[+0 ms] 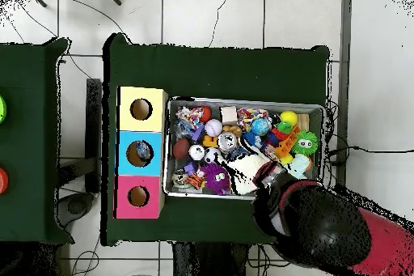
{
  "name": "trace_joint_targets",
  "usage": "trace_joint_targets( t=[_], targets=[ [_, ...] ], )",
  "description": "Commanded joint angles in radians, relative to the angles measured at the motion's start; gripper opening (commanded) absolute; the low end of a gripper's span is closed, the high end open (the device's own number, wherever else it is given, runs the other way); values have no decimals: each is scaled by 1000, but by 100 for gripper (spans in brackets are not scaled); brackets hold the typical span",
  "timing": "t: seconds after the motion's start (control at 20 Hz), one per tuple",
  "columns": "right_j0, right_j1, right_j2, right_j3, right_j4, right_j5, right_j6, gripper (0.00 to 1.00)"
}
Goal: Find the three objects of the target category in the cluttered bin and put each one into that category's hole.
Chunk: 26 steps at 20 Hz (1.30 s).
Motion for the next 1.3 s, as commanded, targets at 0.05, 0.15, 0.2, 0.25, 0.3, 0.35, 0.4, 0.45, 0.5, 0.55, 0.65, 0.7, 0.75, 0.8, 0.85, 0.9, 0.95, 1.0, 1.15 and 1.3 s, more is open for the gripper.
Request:
trace_joint_targets(
  t=[0.05,0.15,0.2,0.25,0.3,0.35,0.4,0.45,0.5,0.55,0.65,0.7,0.75,0.8,0.85,0.9,0.95,1.0,1.15,1.3],
  targets=[
    [-64,4,89,-41,11,122,-314,0],
    [-75,11,100,-56,6,134,-317,0],
    [-80,11,104,-54,4,131,-318,0],
    [-85,13,109,-56,0,131,-320,0],
    [-90,16,113,-57,-3,129,-320,0],
    [-96,18,119,-57,-8,127,-322,0],
    [-102,21,124,-54,-9,120,-323,0],
    [-109,25,129,-52,-11,117,-325,0],
    [-116,30,135,-54,-13,116,-328,0],
    [-123,29,141,-54,-13,117,-330,0],
    [-134,31,152,-55,-18,117,-331,0],
    [-140,33,159,-53,-20,114,-331,0],
    [-145,34,164,-51,-22,111,-331,0],
    [-150,37,169,-51,-24,109,-331,0],
    [-156,40,174,-51,-27,106,-332,0],
    [-161,38,179,-48,-25,105,-334,0],
    [-166,35,183,-51,-27,111,-336,0],
    [-171,32,187,-53,-29,117,-338,0],
    [-197,55,208,-83,-66,141,-360,0],
    [-227,86,229,-108,-104,146,-382,0]
  ],
)
